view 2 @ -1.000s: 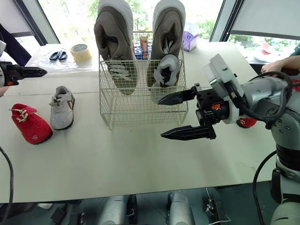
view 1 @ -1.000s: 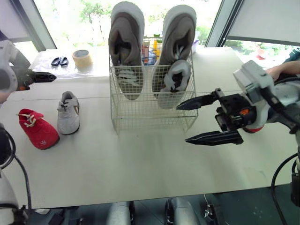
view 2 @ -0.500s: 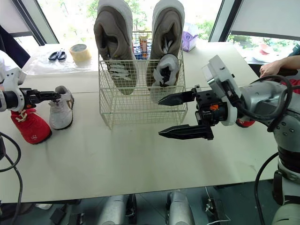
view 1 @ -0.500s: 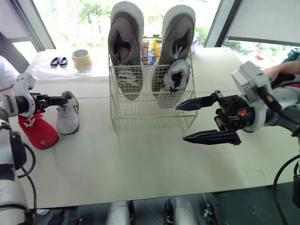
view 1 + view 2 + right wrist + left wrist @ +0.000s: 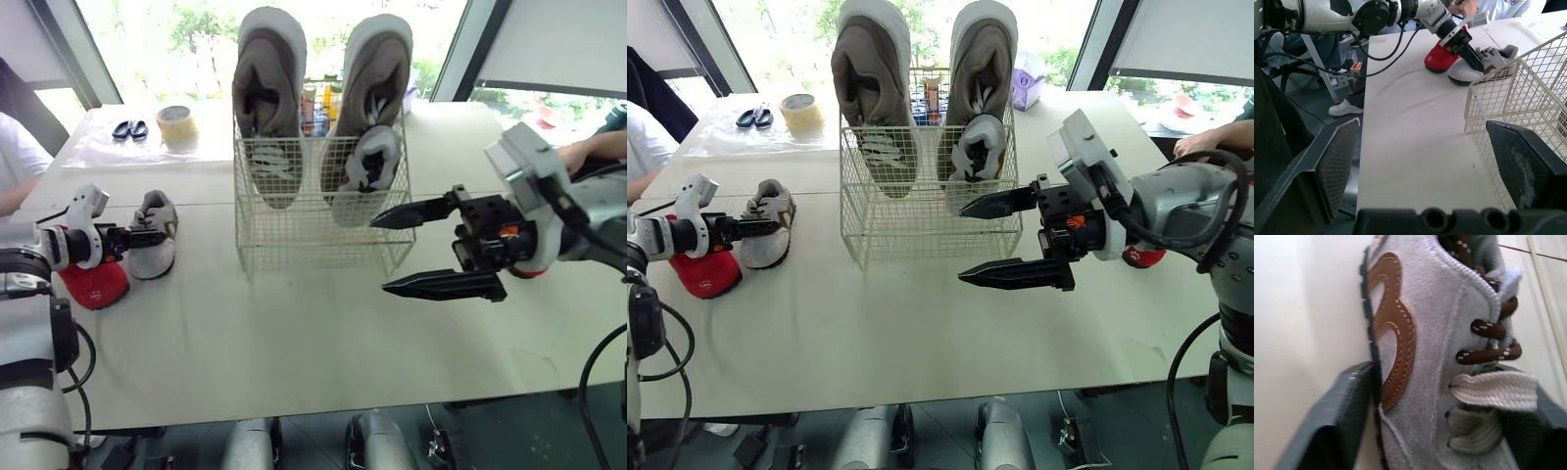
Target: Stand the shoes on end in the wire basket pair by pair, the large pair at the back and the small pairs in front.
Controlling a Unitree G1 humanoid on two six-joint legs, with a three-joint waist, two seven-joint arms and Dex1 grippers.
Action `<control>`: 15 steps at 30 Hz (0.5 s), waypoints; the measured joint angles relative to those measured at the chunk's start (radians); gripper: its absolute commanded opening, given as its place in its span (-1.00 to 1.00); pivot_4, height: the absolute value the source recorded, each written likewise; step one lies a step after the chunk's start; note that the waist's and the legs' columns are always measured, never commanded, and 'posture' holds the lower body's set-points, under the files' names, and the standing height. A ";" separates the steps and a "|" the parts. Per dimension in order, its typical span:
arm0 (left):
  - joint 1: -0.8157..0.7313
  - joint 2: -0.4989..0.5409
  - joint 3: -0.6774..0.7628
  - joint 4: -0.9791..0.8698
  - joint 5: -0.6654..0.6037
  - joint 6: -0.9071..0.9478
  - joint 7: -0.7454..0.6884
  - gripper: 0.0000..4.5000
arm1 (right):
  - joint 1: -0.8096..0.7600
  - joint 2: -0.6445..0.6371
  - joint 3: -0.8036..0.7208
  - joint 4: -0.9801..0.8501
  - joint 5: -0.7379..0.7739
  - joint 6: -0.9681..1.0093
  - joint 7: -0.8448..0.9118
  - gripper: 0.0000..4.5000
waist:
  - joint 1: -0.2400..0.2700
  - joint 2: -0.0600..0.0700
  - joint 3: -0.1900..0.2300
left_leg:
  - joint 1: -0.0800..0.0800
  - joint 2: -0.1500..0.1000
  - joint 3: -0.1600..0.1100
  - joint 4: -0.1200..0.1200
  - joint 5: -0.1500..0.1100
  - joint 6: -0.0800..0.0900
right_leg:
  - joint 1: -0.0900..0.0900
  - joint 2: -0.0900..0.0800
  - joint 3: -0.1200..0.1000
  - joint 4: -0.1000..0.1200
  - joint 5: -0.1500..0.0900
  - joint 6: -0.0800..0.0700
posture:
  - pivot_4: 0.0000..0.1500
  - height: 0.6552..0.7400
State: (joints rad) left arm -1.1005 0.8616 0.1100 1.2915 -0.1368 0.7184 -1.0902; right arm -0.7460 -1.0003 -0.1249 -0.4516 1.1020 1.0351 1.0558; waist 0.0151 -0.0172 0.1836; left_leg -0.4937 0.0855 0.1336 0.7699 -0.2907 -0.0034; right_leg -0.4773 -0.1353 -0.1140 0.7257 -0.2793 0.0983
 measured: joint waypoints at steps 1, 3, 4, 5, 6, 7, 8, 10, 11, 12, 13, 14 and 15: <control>0.001 -0.005 0.005 -0.001 -0.003 0.010 -0.002 -0.19 | 0.000 0.000 0.000 0.000 -0.001 0.000 -0.001 1.00 | -0.001 0.000 0.000 | 0.000 0.000 0.000 0.000 0.000 0.000 | 0.000 0.000 0.000 0.000 0.000 0.000 | 1.00 -0.71; 0.003 -0.006 0.023 -0.002 -0.007 0.030 -0.003 -0.59 | 0.000 0.000 0.000 -0.001 -0.009 -0.002 -0.002 1.00 | -0.003 0.000 0.000 | 0.000 0.000 0.000 0.000 0.000 0.000 | 0.000 0.000 0.000 0.000 0.000 0.000 | 1.00 -0.71; 0.004 -0.005 0.032 -0.005 -0.012 0.042 0.000 -0.73 | 0.002 0.000 0.000 -0.002 -0.014 -0.003 -0.002 1.00 | -0.002 0.000 0.000 | 0.000 0.000 0.000 0.000 0.000 0.000 | 0.000 0.000 0.000 0.001 0.000 0.000 | 1.00 -0.71; 0.004 -0.005 0.043 -0.008 -0.018 0.056 0.008 -0.84 | 0.002 0.000 0.001 -0.003 -0.019 -0.004 -0.003 1.00 | -0.001 0.000 0.000 | 0.000 0.000 0.000 0.000 0.000 0.000 | 0.000 0.000 0.000 0.001 0.000 0.000 | 1.00 -0.71; 0.004 -0.005 0.054 -0.010 -0.025 0.073 0.021 -0.90 | 0.003 0.000 0.002 -0.004 -0.021 -0.006 -0.003 1.00 | -0.001 0.000 0.000 | 0.000 0.000 0.000 0.000 0.000 0.000 | 0.000 0.000 0.000 0.001 0.000 0.000 | 1.00 -0.71; 0.004 -0.006 0.065 -0.014 -0.030 0.094 0.036 -0.90 | 0.004 0.000 0.003 -0.007 -0.023 -0.008 -0.003 1.00 | -0.001 0.000 0.000 | 0.000 0.000 0.000 0.001 0.000 0.000 | 0.000 0.000 0.000 0.001 0.000 0.000 | 1.00 -0.71; 0.004 -0.008 0.072 -0.025 -0.034 0.116 0.051 -0.90 | 0.004 0.000 0.003 -0.007 -0.028 -0.010 -0.003 1.00 | -0.001 0.000 0.000 | 0.000 0.000 0.000 0.001 0.000 0.000 | 0.000 0.000 0.000 0.001 0.000 0.000 | 1.00 -0.71; 0.003 -0.011 0.080 -0.054 -0.045 0.166 0.080 -0.90 | 0.005 0.000 0.004 -0.007 -0.033 -0.013 -0.002 1.00 | -0.002 0.000 0.000 | 0.000 0.000 0.000 0.001 0.000 0.000 | 0.000 0.000 0.000 0.002 0.000 0.000 | 1.00 -0.71; 0.003 -0.018 0.087 -0.080 -0.051 0.201 0.100 -0.90 | 0.005 0.000 0.006 -0.007 -0.039 -0.017 -0.002 1.00 | -0.002 0.000 0.000 | 0.000 0.000 -0.001 0.001 0.000 0.000 | 0.000 0.000 0.000 0.002 0.000 0.000 | 1.00 -0.71; 0.004 -0.032 0.103 -0.121 -0.063 0.249 0.133 -0.90 | 0.006 0.001 0.011 -0.006 -0.044 -0.021 -0.001 1.00 | -0.002 -0.001 0.000 | 0.000 0.000 -0.001 0.001 0.000 0.000 | 0.000 0.000 0.000 0.002 0.000 0.000 | 1.00 -0.71; 0.006 -0.048 0.119 -0.177 -0.077 0.292 0.171 -0.90 | 0.007 0.002 0.018 -0.006 -0.051 -0.026 0.001 1.00 | -0.002 -0.001 0.000 | -0.001 0.000 -0.001 0.001 0.000 0.000 | -0.001 0.000 0.000 0.002 0.000 0.000 | 1.00 -0.71; 0.014 -0.065 0.140 -0.245 -0.094 0.334 0.212 -0.90 | 0.010 0.002 0.024 -0.007 -0.058 -0.032 0.004 1.00 | -0.003 -0.002 0.000 | -0.001 0.000 -0.001 0.002 0.000 0.000 | -0.001 0.000 0.000 0.002 0.000 0.000 | 1.00 -0.71; 0.047 -0.082 0.170 -0.351 -0.115 0.368 0.255 -0.90 | 0.015 0.002 0.026 -0.007 -0.059 -0.038 0.006 1.00 | -0.006 -0.002 0.000 | -0.001 0.000 -0.001 0.001 0.000 0.000 | -0.001 0.000 0.000 0.002 0.000 0.000 | 1.00 -0.71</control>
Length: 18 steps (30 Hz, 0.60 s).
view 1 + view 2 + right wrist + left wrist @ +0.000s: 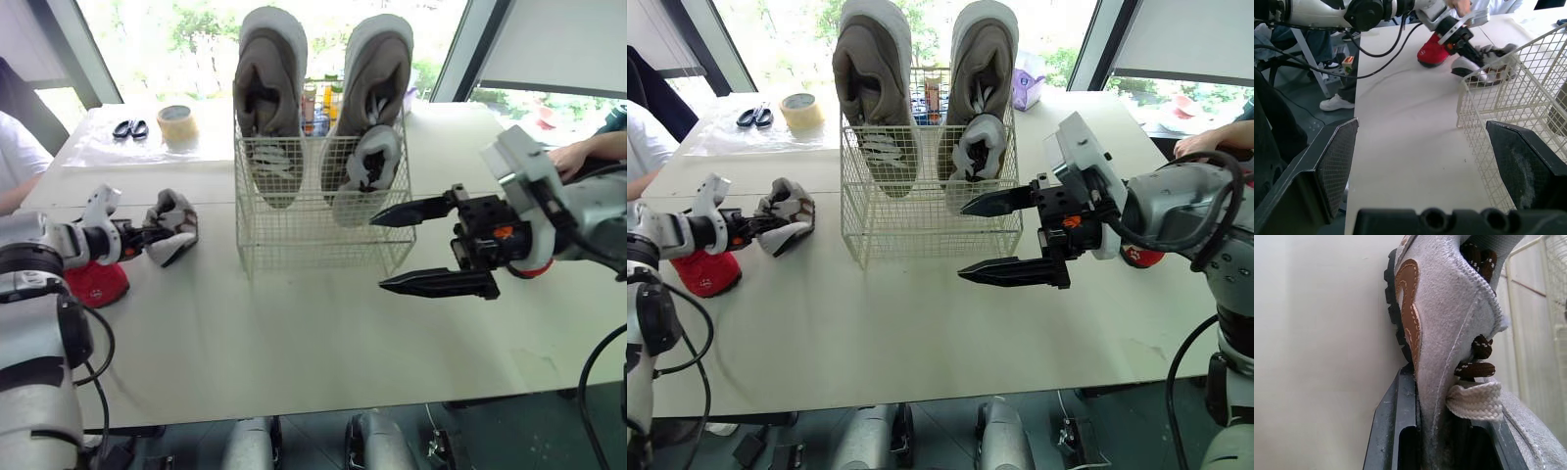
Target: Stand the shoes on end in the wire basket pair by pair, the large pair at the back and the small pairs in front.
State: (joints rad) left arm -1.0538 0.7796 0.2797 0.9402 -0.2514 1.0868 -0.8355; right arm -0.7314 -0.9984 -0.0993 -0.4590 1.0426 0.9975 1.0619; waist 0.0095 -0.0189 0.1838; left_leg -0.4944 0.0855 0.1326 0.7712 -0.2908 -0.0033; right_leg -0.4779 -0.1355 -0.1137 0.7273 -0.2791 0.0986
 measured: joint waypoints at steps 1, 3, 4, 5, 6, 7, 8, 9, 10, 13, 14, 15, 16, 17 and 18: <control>0.042 -0.017 0.036 -0.106 -0.019 0.025 0.039 -0.90 | 0.004 0.000 0.000 0.000 -0.001 -0.003 0.004 1.00 | -0.003 0.000 0.000 | 0.000 0.000 0.000 0.000 0.000 0.000 | 0.000 0.000 0.000 0.000 0.000 0.000 | 1.00 -0.71; 0.182 -0.100 0.152 -0.462 -0.067 0.127 0.149 -0.90 | 0.019 -0.002 0.000 0.001 -0.003 -0.009 0.010 1.00 | -0.013 0.000 0.000 | 0.001 0.000 0.000 -0.001 0.000 0.000 | 0.000 0.000 0.001 0.000 0.000 0.000 | 1.00 -0.71; 0.239 -0.166 0.206 -0.625 -0.089 0.186 0.200 -0.90 | 0.022 -0.002 0.000 0.001 -0.007 -0.013 0.014 1.00 | -0.018 0.000 0.000 | 0.000 0.000 0.000 -0.001 0.000 0.000 | 0.000 0.000 0.000 0.000 0.000 0.000 | 1.00 -0.71; 0.275 -0.226 0.245 -0.759 -0.108 0.247 0.244 -0.69 | 0.022 -0.002 0.000 0.001 -0.010 -0.016 0.017 1.00 | -0.020 0.000 0.000 | 0.001 0.000 -0.001 -0.001 0.000 0.000 | 0.001 0.000 0.000 0.000 0.000 0.000 | 1.00 -0.71; 0.301 -0.271 0.272 -0.859 -0.127 0.304 0.280 -0.48 | 0.022 -0.002 0.000 0.001 -0.014 -0.022 0.020 1.00 | -0.020 -0.001 0.000 | 0.001 0.000 -0.001 0.000 0.001 -0.001 | 0.001 0.000 0.000 0.001 0.000 0.000 | 1.00 -0.71; 0.327 -0.328 0.324 -0.983 -0.133 0.369 0.321 -0.35 | 0.023 -0.002 0.000 0.001 -0.018 -0.026 0.023 1.00 | -0.020 -0.001 0.000 | 0.001 0.000 -0.001 0.000 0.001 -0.001 | 0.001 0.000 0.000 0.001 0.000 0.000 | 1.00 -0.71; 0.343 -0.357 0.353 -1.059 -0.141 0.410 0.342 -0.12 | 0.026 -0.002 0.000 0.001 -0.019 -0.030 0.025 1.00 | -0.020 -0.001 0.000 | 0.002 0.000 -0.001 0.000 0.001 -0.001 | 0.002 0.000 0.000 0.001 0.000 0.000 | 1.00 -0.71; 0.356 -0.390 0.384 -1.138 -0.143 0.452 0.367 0.11 | 0.028 -0.002 0.000 0.002 -0.021 -0.033 0.028 1.00 | -0.021 -0.001 0.000 | 0.004 0.000 -0.001 -0.001 0.001 -0.001 | 0.003 0.000 0.000 0.001 0.000 0.000 | 1.00 -0.71; 0.375 -0.423 0.412 -1.222 -0.146 0.487 0.394 0.35 | 0.029 -0.001 0.001 0.002 -0.025 -0.038 0.031 1.00 | -0.021 -0.001 0.000 | 0.006 0.000 -0.001 -0.001 0.001 -0.001 | 0.004 0.000 0.000 0.001 0.000 0.000 | 1.00 -0.71; 0.478 -0.476 0.443 -1.399 -0.165 0.519 0.439 0.97 | 0.029 0.002 0.009 0.010 -0.041 -0.052 0.043 1.00 | -0.022 -0.001 0.000 | 0.012 0.000 -0.001 -0.004 0.001 -0.002 | 0.010 0.000 0.001 0.000 0.000 0.000 | 1.00 -0.71; 0.515 -0.478 0.447 -1.433 -0.176 0.519 0.447 0.97 | 0.029 0.003 0.013 0.015 -0.048 -0.055 0.046 1.00 | -0.022 -0.001 0.000 | 0.014 0.000 -0.001 -0.004 0.001 -0.002 | 0.011 0.000 0.001 0.000 0.000 0.000 | 1.00 -0.71; 0.526 -0.476 0.455 -1.443 -0.176 0.519 0.454 0.97 | 0.029 0.005 0.016 0.021 -0.052 -0.058 0.050 1.00 | -0.021 -0.001 0.000 | 0.014 0.000 -0.001 -0.004 0.001 -0.002 | 0.011 0.000 0.000 0.000 0.000 0.000 | 1.00 -0.71; 0.528 -0.467 0.470 -1.446 -0.177 0.519 0.462 0.97 | 0.028 0.013 0.019 0.029 -0.059 -0.065 0.054 1.00 | -0.017 -0.001 0.000 | 0.014 0.000 -0.002 -0.003 0.001 -0.002 | 0.012 0.000 0.000 0.000 0.000 0.000 | 1.00 -0.71; 0.528 -0.451 0.484 -1.447 -0.178 0.519 0.466 0.97 | 0.027 0.019 0.023 0.033 -0.061 -0.070 0.057 1.00 | -0.016 -0.001 0.000 | 0.014 0.000 -0.002 -0.003 0.001 -0.002 | 0.013 0.000 0.000 0.000 0.000 0.000 | 1.00 -0.71; 0.529 -0.428 0.494 -1.446 -0.186 0.519 0.467 0.97 | 0.026 0.022 0.029 0.034 -0.068 -0.073 0.063 1.00 | -0.015 -0.001 0.000 | 0.014 0.000 -0.002 -0.003 0.001 -0.002 | 0.013 0.000 0.000 -0.001 0.000 0.000 | 1.00 -0.71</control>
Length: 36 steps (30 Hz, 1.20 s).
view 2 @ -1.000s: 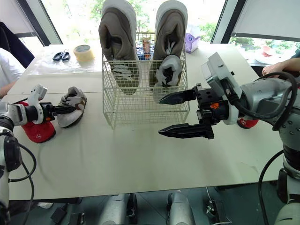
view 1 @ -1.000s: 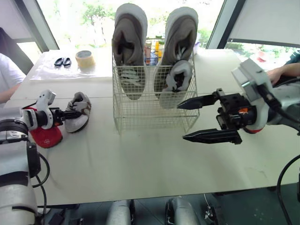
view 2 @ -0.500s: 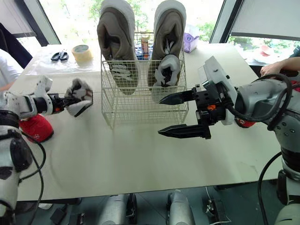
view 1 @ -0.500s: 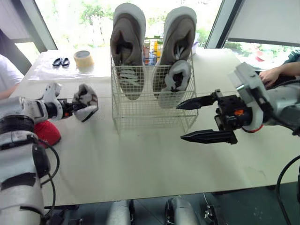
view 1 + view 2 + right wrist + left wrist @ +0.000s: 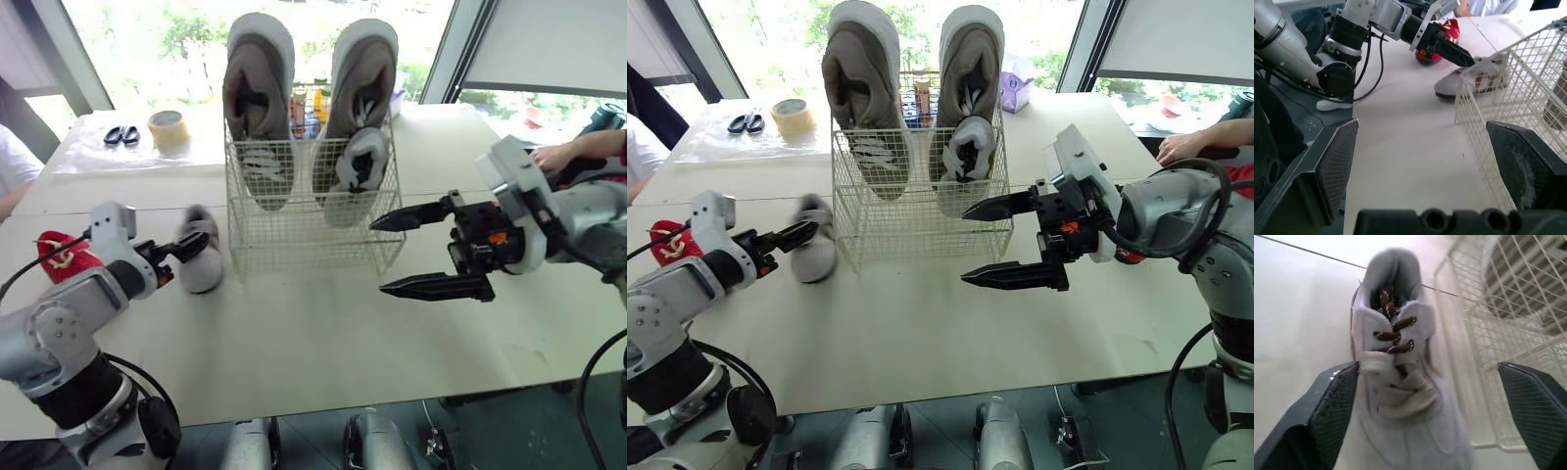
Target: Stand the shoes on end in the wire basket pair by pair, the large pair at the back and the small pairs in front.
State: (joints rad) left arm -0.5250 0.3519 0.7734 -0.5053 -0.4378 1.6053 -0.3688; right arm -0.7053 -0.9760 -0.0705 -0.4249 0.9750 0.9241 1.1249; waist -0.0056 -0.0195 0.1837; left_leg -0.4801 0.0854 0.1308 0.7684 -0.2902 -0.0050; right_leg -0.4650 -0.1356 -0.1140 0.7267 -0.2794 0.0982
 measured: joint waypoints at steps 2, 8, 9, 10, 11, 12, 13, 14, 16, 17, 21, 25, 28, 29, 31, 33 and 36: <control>0.002 0.044 0.009 0.008 -0.032 0.000 -0.008 0.97 | -0.005 0.008 0.013 0.006 -0.011 -0.007 0.005 1.00 | 0.001 0.000 0.000 | 0.000 0.000 0.000 0.000 0.000 0.000 | 0.000 0.000 0.000 -0.001 0.000 0.000 | 1.00 -0.71; 0.010 0.196 -0.007 0.140 -0.120 0.000 -0.076 0.97 | -0.006 0.018 0.017 0.015 -0.021 -0.014 0.003 1.00 | -0.003 0.000 0.000 | 0.000 0.000 0.000 -0.001 0.000 0.000 | 0.000 0.000 0.000 -0.001 0.000 0.000 | 1.00 -0.71; 0.007 0.239 -0.016 0.183 -0.129 -0.001 -0.100 0.97 | -0.006 0.020 0.017 0.015 -0.021 -0.014 0.001 1.00 | -0.004 0.000 0.000 | 0.000 0.000 0.000 -0.001 0.000 0.000 | 0.000 0.000 0.000 -0.001 0.000 0.000 | 1.00 -0.71; 0.003 0.297 -0.029 0.245 -0.143 -0.006 -0.132 0.97 | -0.006 0.021 0.017 0.014 -0.021 -0.014 -0.002 1.00 | -0.005 0.000 0.000 | 0.000 0.000 0.000 -0.001 0.000 0.000 | -0.001 0.000 0.000 -0.001 0.000 0.000 | 1.00 -0.71; -0.001 0.340 -0.037 0.293 -0.145 -0.019 -0.157 0.97 | -0.006 0.021 0.017 0.014 -0.020 -0.014 -0.005 1.00 | -0.006 0.000 0.000 | 0.000 0.000 0.001 -0.002 0.000 0.000 | -0.001 0.000 0.000 -0.001 0.000 0.000 | 1.00 -0.71; -0.010 0.378 -0.051 0.348 -0.151 -0.044 -0.181 0.97 | -0.006 0.022 0.017 0.014 -0.020 -0.012 -0.010 1.00 | -0.005 0.000 0.000 | 0.000 0.000 0.001 -0.002 0.000 0.000 | -0.001 0.000 0.000 -0.001 0.000 0.000 | 1.00 -0.71; -0.026 0.419 -0.074 0.429 -0.152 -0.078 -0.207 0.97 | -0.006 0.022 0.017 0.014 -0.019 -0.010 -0.015 1.00 | -0.003 0.000 0.000 | 0.000 0.000 0.001 -0.002 0.000 0.000 | -0.001 0.000 0.000 -0.001 0.000 0.000 | 1.00 -0.71; -0.037 0.451 -0.099 0.497 -0.151 -0.113 -0.229 0.97 | -0.006 0.021 0.016 0.012 -0.016 -0.003 -0.019 1.00 | -0.002 0.001 0.000 | 0.000 0.000 0.001 -0.002 0.000 0.000 | -0.001 0.000 0.000 -0.002 0.000 0.000 | 1.00 -0.71; -0.051 0.486 -0.159 0.617 -0.143 -0.177 -0.268 0.97 | -0.006 0.006 0.012 0.005 0.007 0.026 -0.019 1.00 | 0.000 0.001 0.000 | 0.000 0.000 0.001 -0.002 -0.001 0.000 | -0.001 0.000 0.000 -0.002 0.000 0.000 | 1.00 -0.71; -0.053 0.497 -0.196 0.674 -0.137 -0.209 -0.286 0.97 | -0.006 -0.010 0.005 -0.006 0.025 0.042 -0.018 1.00 | 0.000 0.001 0.000 | 0.000 0.000 0.001 -0.002 -0.001 0.000 | -0.001 0.000 0.000 -0.003 0.000 0.000 | 1.00 -0.71; -0.080 0.502 -0.305 0.809 -0.128 -0.269 -0.331 0.97 | -0.005 -0.075 -0.049 -0.039 0.084 0.090 -0.008 1.00 | -0.001 0.000 0.000 | -0.001 0.000 0.001 -0.002 -0.001 0.001 | -0.001 0.000 0.000 -0.004 0.000 0.000 | 1.00 -0.71; -0.142 0.485 -0.371 0.871 -0.130 -0.301 -0.353 0.97 | -0.003 -0.125 -0.080 -0.066 0.109 0.109 -0.001 1.00 | -0.004 0.000 0.000 | -0.001 0.000 0.001 -0.003 -0.001 0.001 | -0.001 0.000 0.000 -0.004 0.000 0.000 | 1.00 -0.71; -0.191 0.453 -0.396 0.926 -0.132 -0.330 -0.361 0.97 | 0.004 -0.129 -0.083 -0.077 0.112 0.111 -0.007 1.00 | -0.005 0.000 0.000 | -0.001 0.000 0.002 -0.003 -0.001 0.001 | -0.001 0.000 0.000 -0.004 0.000 0.000 | 1.00 -0.71; -0.200 0.447 -0.409 0.945 -0.130 -0.343 -0.364 0.97 | 0.007 -0.129 -0.084 -0.079 0.111 0.111 -0.011 1.00 | -0.005 0.000 0.000 | -0.001 0.000 0.002 -0.003 -0.001 0.001 | -0.001 0.000 0.000 -0.004 0.000 0.000 | 1.00 -0.71; -0.214 0.431 -0.448 1.000 -0.112 -0.378 -0.371 0.97 | 0.019 -0.129 -0.084 -0.081 0.111 0.111 -0.020 1.00 | -0.005 0.000 0.000 | -0.001 0.000 0.002 -0.003 -0.001 0.001 | -0.001 0.000 0.000 -0.004 0.000 0.000 | 1.00 -0.71; -0.223 0.418 -0.486 1.061 -0.089 -0.420 -0.382 0.97 | 0.021 -0.130 -0.083 -0.082 0.111 0.111 -0.025 1.00 | -0.005 0.000 0.000 | -0.001 0.000 0.002 -0.003 -0.001 0.001 | -0.001 0.000 0.000 -0.004 0.000 0.000 | 1.00 -0.71; -0.272 0.416 -0.509 1.164 -0.066 -0.469 -0.402 0.62 | 0.024 -0.130 -0.083 -0.085 0.111 0.110 -0.034 1.00 | -0.001 0.000 0.000 | 0.000 0.000 0.002 -0.002 -0.001 0.001 | -0.001 0.000 0.000 -0.004 0.000 0.000 | 1.00 -0.71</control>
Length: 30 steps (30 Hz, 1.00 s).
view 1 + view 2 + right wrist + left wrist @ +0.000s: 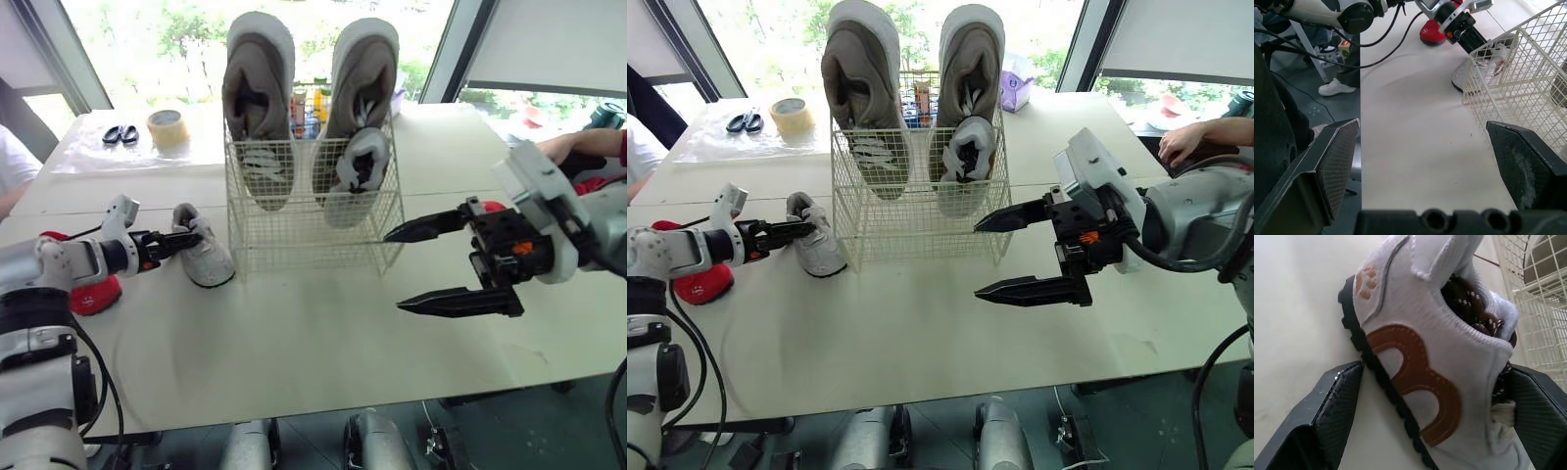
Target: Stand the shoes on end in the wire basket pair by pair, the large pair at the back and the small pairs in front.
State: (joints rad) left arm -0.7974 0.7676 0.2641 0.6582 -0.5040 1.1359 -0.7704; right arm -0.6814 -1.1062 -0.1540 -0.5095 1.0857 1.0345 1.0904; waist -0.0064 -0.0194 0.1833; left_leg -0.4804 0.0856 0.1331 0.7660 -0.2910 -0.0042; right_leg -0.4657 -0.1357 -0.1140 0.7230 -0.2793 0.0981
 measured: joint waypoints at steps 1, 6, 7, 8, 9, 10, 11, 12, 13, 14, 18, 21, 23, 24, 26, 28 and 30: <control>-0.005 0.000 0.000 0.030 0.006 -0.017 -0.006 0.40 | 0.003 -0.001 0.000 -0.002 0.000 0.000 -0.003 1.00 | -0.001 0.000 0.000 | 0.000 0.000 0.000 0.000 0.000 0.000 | 0.000 0.000 0.000 0.000 0.000 0.000 | 1.00 -0.71; -0.028 -0.004 -0.005 0.128 0.034 -0.085 -0.041 -0.59 | 0.008 -0.001 0.000 -0.008 0.000 0.000 -0.015 1.00 | 0.007 0.000 0.000 | 0.000 0.000 0.000 0.001 0.000 0.000 | 0.000 0.000 0.000 0.000 0.000 0.000 | 1.00 -0.71; -0.033 -0.005 -0.004 0.134 0.034 -0.094 -0.047 -0.75 | 0.010 -0.001 0.000 -0.008 0.000 0.000 -0.018 1.00 | 0.011 0.000 0.000 | 0.000 0.000 0.000 0.001 0.000 0.000 | 0.000 0.000 0.000 0.000 0.000 0.000 | 1.00 -0.71; -0.035 -0.006 0.000 0.137 0.032 -0.095 -0.050 -0.75 | 0.010 -0.001 0.000 -0.008 0.000 0.000 -0.020 1.00 | 0.015 0.000 0.000 | 0.000 0.000 0.000 0.001 0.000 0.000 | 0.000 0.000 0.000 0.000 0.000 0.000 | 1.00 -0.71; -0.035 -0.006 0.009 0.137 0.028 -0.095 -0.050 -0.75 | 0.010 -0.001 0.000 -0.008 0.000 -0.001 -0.021 1.00 | 0.016 0.000 0.000 | -0.001 0.000 0.000 0.001 0.000 0.001 | 0.000 0.000 0.000 0.000 0.000 0.000 | 1.00 -0.71; -0.035 -0.006 0.012 0.137 0.027 -0.095 -0.048 -0.75 | 0.010 -0.001 0.000 -0.007 0.000 -0.002 -0.022 1.00 | 0.016 0.000 0.000 | -0.001 0.000 0.000 0.001 -0.001 0.001 | 0.000 0.000 0.000 0.000 0.000 0.000 | 1.00 -0.71; -0.035 -0.005 0.029 0.136 0.022 -0.093 -0.041 -0.75 | 0.010 -0.001 0.000 -0.007 -0.001 -0.003 -0.022 1.00 | 0.016 0.000 0.000 | -0.001 0.000 0.000 0.001 -0.001 0.001 | -0.001 0.000 0.000 0.000 0.000 0.000 | 1.00 -0.71; -0.035 -0.003 0.040 0.131 0.019 -0.093 -0.031 -0.75 | 0.010 -0.001 0.000 -0.006 -0.002 -0.006 -0.022 1.00 | 0.015 0.000 0.000 | -0.002 0.000 0.000 0.001 -0.001 0.001 | -0.001 0.000 0.000 0.000 0.000 0.000 | 1.00 -0.71; -0.034 -0.001 0.057 0.122 0.014 -0.092 -0.020 -0.75 | 0.010 -0.001 0.000 -0.004 -0.003 -0.010 -0.022 1.00 | 0.014 0.000 0.000 | -0.002 0.000 0.000 0.001 -0.001 0.001 | -0.002 0.000 0.000 0.000 0.000 0.000 | 1.00 -0.71; -0.034 0.001 0.083 0.103 0.010 -0.091 -0.004 -0.75 | 0.010 0.000 0.000 0.002 -0.005 -0.014 -0.021 1.00 | 0.013 0.000 0.000 | -0.003 0.000 0.000 0.001 -0.001 0.001 | -0.002 0.000 0.000 0.000 0.000 0.000 | 1.00 -0.71; -0.011 0.005 0.190 -0.091 -0.040 -0.077 0.076 -0.75 | 0.010 0.000 0.012 0.027 -0.029 -0.032 -0.015 1.00 | 0.013 -0.001 0.000 | -0.003 0.000 0.000 0.001 -0.001 0.001 | -0.002 0.000 0.000 0.000 0.000 0.000 | 1.00 -0.71; 0.018 -0.028 0.291 -0.347 -0.077 -0.109 0.179 -0.75 | 0.010 -0.001 0.012 0.050 -0.040 -0.035 -0.017 1.00 | 0.014 -0.001 0.001 | -0.003 0.000 0.000 0.001 0.000 0.001 | -0.002 0.000 0.000 -0.001 0.000 0.000 | 1.00 -0.71; 0.013 -0.062 0.355 -0.541 -0.121 -0.127 0.266 -0.75 | 0.010 -0.005 0.008 0.069 -0.044 -0.034 -0.025 1.00 | 0.016 -0.001 0.001 | -0.003 0.000 -0.001 0.001 0.000 0.001 | -0.001 0.000 0.000 -0.001 0.000 0.000 | 1.00 -0.71; 0.003 -0.069 0.374 -0.618 -0.142 -0.125 0.300 -0.75 | 0.009 -0.008 0.005 0.082 -0.046 -0.032 -0.028 1.00 | 0.017 -0.001 0.001 | -0.003 0.000 -0.001 0.001 0.000 0.001 | -0.001 0.000 0.000 -0.001 0.000 0.000 | 1.00 -0.71; -0.032 -0.082 0.391 -0.810 -0.183 -0.116 0.387 -0.75 | -0.009 -0.014 0.000 0.124 -0.059 -0.027 -0.039 1.00 | 0.017 -0.002 0.001 | -0.003 0.000 -0.001 0.001 0.000 0.001 | 0.000 0.000 0.000 -0.001 0.000 0.000 | 1.00 -0.71; -0.050 -0.082 0.374 -0.991 -0.215 -0.118 0.443 -0.75 | -0.040 -0.013 0.004 0.165 -0.076 -0.028 -0.042 1.00 | 0.017 -0.001 0.001 | 0.000 -0.001 0.000 0.001 -0.001 0.001 | 0.001 -0.001 0.001 -0.002 0.000 0.000 | 1.00 -0.71; -0.033 -0.100 0.326 -1.152 -0.219 -0.126 0.497 -0.75 | -0.076 -0.012 0.026 0.207 -0.105 -0.035 -0.028 1.00 | 0.017 0.000 0.000 | 0.002 -0.001 0.000 0.000 -0.001 0.001 | 0.003 -0.001 0.001 -0.002 0.000 0.000 | 1.00 -0.71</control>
State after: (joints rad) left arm -0.8304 0.6679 0.5906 -0.4942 -0.7230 1.0102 -0.2731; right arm -0.7572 -1.1185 -0.1283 -0.3026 0.9805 0.9993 1.0627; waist 0.0109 -0.0194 0.1833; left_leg -0.4784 0.0850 0.1329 0.7660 -0.2916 -0.0032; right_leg -0.4623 -0.1362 -0.1135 0.7211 -0.2791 0.0983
